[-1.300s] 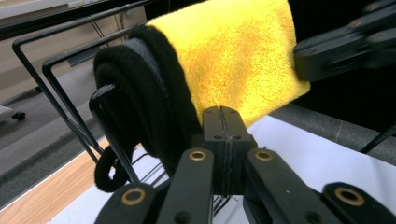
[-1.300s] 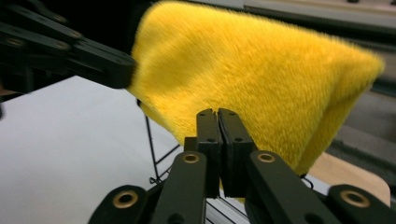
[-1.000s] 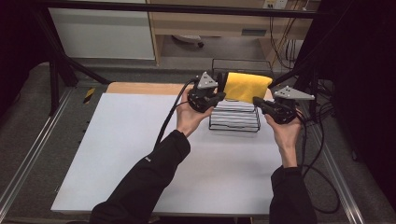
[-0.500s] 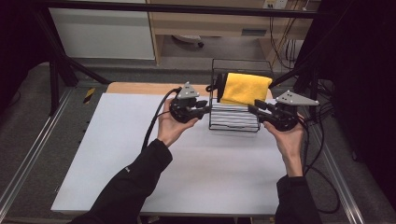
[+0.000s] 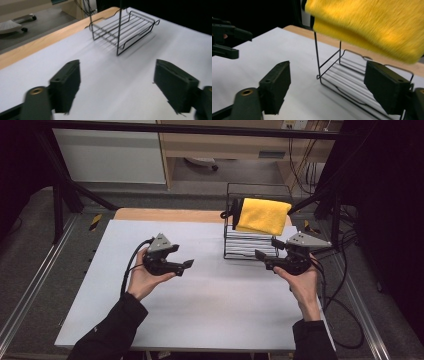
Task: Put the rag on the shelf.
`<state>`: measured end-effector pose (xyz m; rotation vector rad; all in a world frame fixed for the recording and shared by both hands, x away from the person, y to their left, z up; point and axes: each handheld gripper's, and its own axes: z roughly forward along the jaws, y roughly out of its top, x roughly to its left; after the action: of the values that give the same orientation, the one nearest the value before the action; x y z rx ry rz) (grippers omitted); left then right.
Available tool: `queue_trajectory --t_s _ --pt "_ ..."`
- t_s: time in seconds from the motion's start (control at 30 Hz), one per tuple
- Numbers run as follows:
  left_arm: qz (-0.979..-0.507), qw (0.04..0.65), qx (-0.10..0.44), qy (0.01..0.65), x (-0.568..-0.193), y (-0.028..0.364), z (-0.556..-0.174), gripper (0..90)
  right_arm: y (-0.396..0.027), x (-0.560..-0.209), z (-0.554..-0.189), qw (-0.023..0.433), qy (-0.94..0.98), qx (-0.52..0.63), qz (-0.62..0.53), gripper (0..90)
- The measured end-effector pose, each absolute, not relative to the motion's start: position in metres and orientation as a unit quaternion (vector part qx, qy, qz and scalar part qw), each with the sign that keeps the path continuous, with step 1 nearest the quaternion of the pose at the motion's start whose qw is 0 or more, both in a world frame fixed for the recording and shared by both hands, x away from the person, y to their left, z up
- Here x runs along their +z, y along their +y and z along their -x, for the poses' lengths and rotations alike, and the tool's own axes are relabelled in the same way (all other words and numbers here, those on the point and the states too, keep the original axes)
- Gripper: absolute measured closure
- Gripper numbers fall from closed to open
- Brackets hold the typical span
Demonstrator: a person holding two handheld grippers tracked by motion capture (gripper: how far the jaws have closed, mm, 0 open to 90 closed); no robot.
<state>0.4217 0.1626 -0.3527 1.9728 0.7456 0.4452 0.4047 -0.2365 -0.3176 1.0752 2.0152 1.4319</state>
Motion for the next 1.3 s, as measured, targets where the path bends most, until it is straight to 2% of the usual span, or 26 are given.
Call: queue_trajectory --t_s 0.17,0.53,0.77,1.3 --pt "-0.808 0.455 0.181 0.327 -0.375 0.193 -0.407 10.8 -0.231 -0.34 -0.402 0.195 0.737 0.51 -0.398 11.2" --pt "-0.799 0.442 0.17 0.37 -0.414 0.24 -0.385 7.6 -0.233 -0.395 -0.393 0.156 0.758 0.487 -0.405 1.2" --pt "-0.802 0.432 0.165 0.379 -0.434 0.261 -0.374 7.5 -0.244 -0.424 -0.382 0.138 0.772 0.472 -0.404 0.6" --pt "-0.801 0.434 0.166 0.377 -0.443 0.28 -0.361 7.5 -0.259 -0.449 -0.368 0.113 0.781 0.458 -0.409 0.6"
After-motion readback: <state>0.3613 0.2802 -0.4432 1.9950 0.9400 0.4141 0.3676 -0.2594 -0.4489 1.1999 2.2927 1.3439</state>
